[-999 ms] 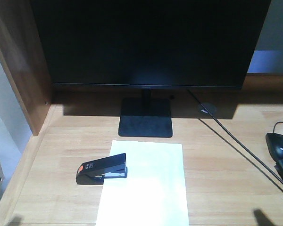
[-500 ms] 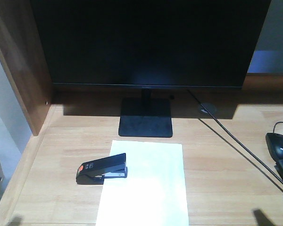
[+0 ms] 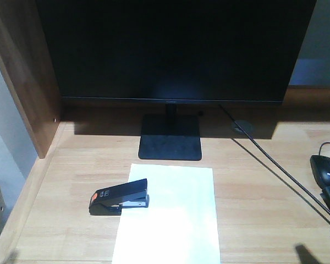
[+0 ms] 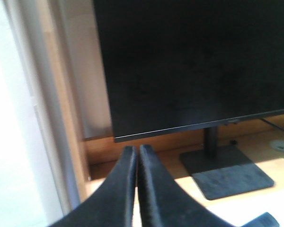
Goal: Grab stapler and paper to desk for stapling
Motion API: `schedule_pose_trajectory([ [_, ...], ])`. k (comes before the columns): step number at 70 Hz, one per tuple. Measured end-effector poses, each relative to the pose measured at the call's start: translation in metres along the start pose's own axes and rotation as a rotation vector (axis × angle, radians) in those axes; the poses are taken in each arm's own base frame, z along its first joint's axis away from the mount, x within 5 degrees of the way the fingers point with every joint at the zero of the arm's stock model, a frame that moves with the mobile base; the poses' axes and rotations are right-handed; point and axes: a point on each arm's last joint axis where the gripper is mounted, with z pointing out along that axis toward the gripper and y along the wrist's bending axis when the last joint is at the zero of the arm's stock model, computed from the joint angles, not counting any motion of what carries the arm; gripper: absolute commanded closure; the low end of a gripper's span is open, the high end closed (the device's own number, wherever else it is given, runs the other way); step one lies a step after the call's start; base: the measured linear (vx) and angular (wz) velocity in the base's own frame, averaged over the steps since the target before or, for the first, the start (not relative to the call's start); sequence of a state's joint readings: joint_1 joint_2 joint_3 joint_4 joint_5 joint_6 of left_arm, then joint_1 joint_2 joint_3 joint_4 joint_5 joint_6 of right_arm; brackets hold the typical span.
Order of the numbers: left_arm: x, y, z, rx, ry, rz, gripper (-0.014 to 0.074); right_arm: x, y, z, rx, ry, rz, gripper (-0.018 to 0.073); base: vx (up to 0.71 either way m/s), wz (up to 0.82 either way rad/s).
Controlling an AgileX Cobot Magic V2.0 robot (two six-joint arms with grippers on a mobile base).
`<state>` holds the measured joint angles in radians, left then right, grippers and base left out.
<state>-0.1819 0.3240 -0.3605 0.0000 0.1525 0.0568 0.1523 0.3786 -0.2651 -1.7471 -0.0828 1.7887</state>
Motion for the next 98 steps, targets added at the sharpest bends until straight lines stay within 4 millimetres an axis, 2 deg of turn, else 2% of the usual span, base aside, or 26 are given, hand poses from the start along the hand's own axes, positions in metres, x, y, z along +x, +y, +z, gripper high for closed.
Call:
schedule_pose_trajectory([
  [13, 0.02, 0.002, -0.016, -0.059, -0.066, -0.004, 0.0603, 0.0, 0.0, 0.0, 0.0, 0.0, 0.0, 0.0564, 0.0, 0.0],
  [25, 0.053, 0.002, -0.03, -0.098, -0.081, -0.038, 0.0603, 0.0, 0.0, 0.0, 0.0, 0.0, 0.0, 0.0564, 0.0, 0.0],
  [35, 0.089, 0.001, -0.026, -0.124, 0.015, -0.066, 0.0603, 0.0, 0.0, 0.0, 0.0, 0.0, 0.0, 0.0564, 0.0, 0.0],
  [42, 0.107, 0.001, -0.023, -0.128, 0.063, -0.072, 0.0603, 0.0, 0.0, 0.0, 0.0, 0.0, 0.0, 0.0564, 0.0, 0.0],
  [98, 0.107, 0.001, -0.023, -0.136, 0.032, -0.071, 0.0603, 0.0, 0.0, 0.0, 0.0, 0.001, 0.0, 0.0564, 0.0, 0.0],
])
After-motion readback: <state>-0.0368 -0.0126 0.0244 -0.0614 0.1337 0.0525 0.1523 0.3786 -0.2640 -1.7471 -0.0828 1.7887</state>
